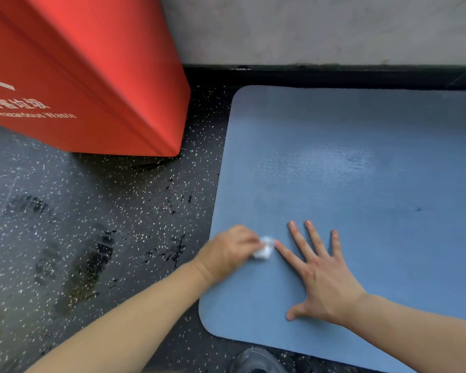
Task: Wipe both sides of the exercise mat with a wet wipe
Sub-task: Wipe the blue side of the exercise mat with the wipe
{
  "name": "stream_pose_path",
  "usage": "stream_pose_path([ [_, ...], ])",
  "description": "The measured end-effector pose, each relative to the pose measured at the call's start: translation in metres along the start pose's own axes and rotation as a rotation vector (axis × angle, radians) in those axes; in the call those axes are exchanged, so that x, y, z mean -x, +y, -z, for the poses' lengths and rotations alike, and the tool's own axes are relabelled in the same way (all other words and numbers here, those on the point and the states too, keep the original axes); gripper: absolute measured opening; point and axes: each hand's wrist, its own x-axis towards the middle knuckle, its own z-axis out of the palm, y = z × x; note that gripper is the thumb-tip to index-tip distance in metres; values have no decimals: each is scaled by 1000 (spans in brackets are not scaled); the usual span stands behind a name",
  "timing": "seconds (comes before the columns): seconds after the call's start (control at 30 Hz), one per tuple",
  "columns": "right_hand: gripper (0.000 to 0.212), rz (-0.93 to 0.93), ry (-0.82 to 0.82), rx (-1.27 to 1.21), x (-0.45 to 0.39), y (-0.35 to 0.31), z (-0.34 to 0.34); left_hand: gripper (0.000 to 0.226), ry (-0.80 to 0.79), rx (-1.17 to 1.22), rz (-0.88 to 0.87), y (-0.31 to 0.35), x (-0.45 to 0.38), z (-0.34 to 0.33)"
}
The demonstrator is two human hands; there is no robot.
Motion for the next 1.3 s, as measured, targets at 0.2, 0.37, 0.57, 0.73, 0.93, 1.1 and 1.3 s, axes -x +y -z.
stream_pose_path([
  [0.2,157,-29,-69,-34,1,-3,8,18,-22,17,-17,11,-4,-13],
  [0.37,153,-113,-35,-49,-11,5,34,19,217,-74,219,-40,-35,8],
  [0.57,158,-144,-37,-8,-53,33,66,16,3,-73,-33,-40,-47,4],
  [0.73,158,-148,-102,18,-57,37,63,17,162,-65,184,-63,-80,9],
  [0.93,157,-162,-132,39,-59,34,68,19,120,-107,88,-93,-117,18],
  [1.1,158,-163,-144,40,-59,33,66,20,-61,-81,-68,-86,-126,13],
  [1.3,157,-165,-154,41,-61,34,66,18,129,-154,232,-131,-180,31],
])
